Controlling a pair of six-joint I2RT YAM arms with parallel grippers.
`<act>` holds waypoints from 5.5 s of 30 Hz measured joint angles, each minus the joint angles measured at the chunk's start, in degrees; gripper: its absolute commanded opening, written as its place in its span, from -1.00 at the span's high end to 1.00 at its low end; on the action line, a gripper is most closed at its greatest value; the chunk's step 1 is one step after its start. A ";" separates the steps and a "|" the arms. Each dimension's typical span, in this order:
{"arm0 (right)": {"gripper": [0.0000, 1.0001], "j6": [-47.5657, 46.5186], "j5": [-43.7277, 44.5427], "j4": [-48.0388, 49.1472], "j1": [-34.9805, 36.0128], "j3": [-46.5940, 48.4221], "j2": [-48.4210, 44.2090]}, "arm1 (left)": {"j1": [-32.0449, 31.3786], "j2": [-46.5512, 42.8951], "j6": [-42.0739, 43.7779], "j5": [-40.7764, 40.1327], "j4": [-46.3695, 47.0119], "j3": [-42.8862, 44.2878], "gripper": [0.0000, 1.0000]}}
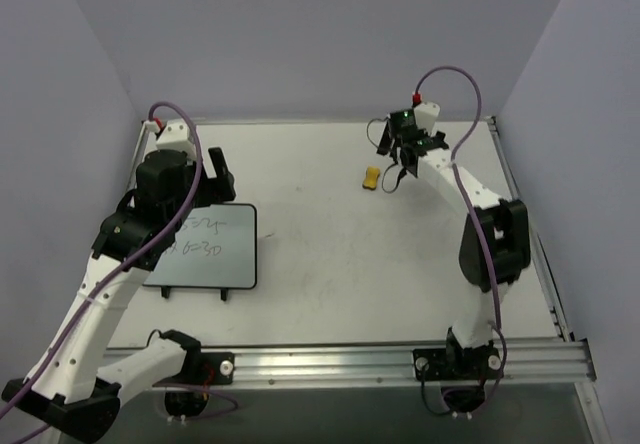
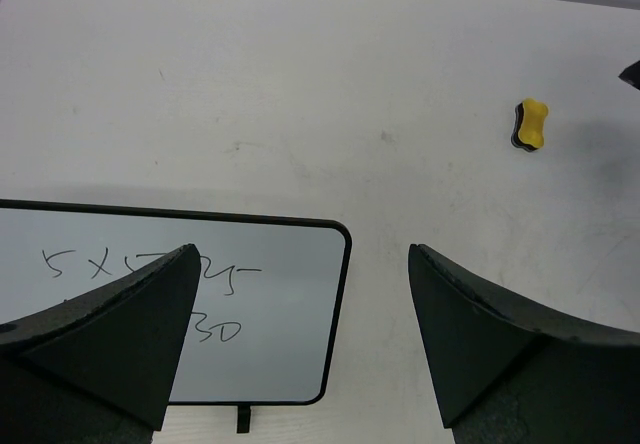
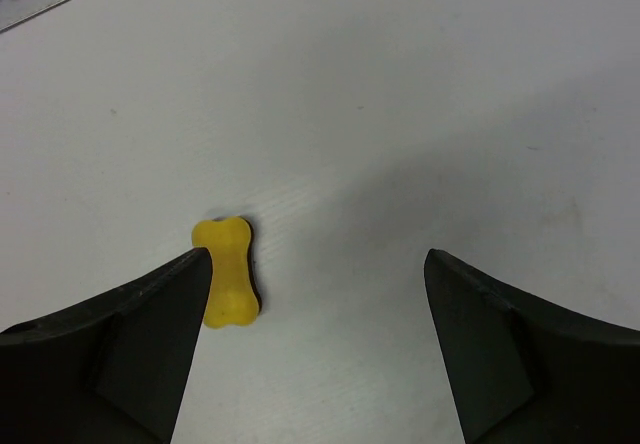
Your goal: Erase the whiteboard
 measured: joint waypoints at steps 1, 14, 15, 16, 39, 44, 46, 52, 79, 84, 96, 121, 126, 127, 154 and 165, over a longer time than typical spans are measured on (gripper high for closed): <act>-0.58 0.00 -0.39 -0.44 -0.02 2.58 3.17 | 0.00 -0.07 0.00 -0.02 0.02 -0.07 -0.88; -0.14 0.37 -4.33 -2.03 0.74 13.60 20.31 | 1.53 -0.24 -0.02 0.96 0.04 -0.55 -0.88; -0.13 0.39 -4.44 -2.01 0.94 13.60 20.44 | 1.62 -0.24 -0.02 1.07 0.04 -0.59 -0.88; -0.13 0.39 -4.59 -2.03 1.18 13.60 20.46 | 1.70 -0.24 -0.04 1.22 0.04 -0.61 -0.88; 0.11 1.51 -6.69 0.26 3.87 10.27 20.46 | 2.38 -0.50 -0.20 1.49 0.04 -0.72 -0.88; 0.12 1.51 -7.08 0.63 3.87 10.27 20.46 | 2.80 -0.50 -0.20 1.55 0.04 -0.72 -0.88; 0.12 1.51 -7.15 0.63 3.87 10.27 20.48 | 3.02 -0.50 -0.20 1.60 0.04 -0.72 -0.88; 0.11 1.53 -7.19 1.05 3.87 9.88 20.48 | 3.04 -0.50 -0.17 1.62 0.04 -0.72 -0.88; 0.24 1.46 -8.22 1.46 3.87 9.62 22.69 | 3.78 -0.50 -0.20 2.49 0.09 -1.22 -0.88; 0.28 1.42 -8.28 1.62 3.87 9.62 22.73 | 3.85 -0.50 -0.20 2.54 0.09 -1.22 -0.88; 0.06 0.98 -7.89 0.57 3.87 10.60 22.73 | 4.20 -0.50 -0.17 2.91 0.09 -1.22 -0.88; 0.73 0.35 -7.72 0.11 3.87 11.02 22.77 | 4.90 -0.50 -0.24 2.91 0.09 -1.25 -0.88; 0.81 0.11 -7.76 0.46 3.87 10.69 22.64 | 4.90 -0.42 -1.90 0.90 -0.07 -1.25 -0.88; 0.81 0.09 -7.80 0.79 3.87 10.23 22.38 | 4.94 -0.33 -2.51 -0.04 -0.15 -1.25 -0.88; 0.90 -1.14 -12.57 2.93 25.03 -1.90 -2.32 | 42.36 -4.72 -19.47 5.18 3.37 -17.66 -0.88; 0.88 -2.60 -10.05 3.10 41.05 -1.95 -5.88 | 49.92 -0.94 -25.73 8.63 12.09 -23.85 -0.88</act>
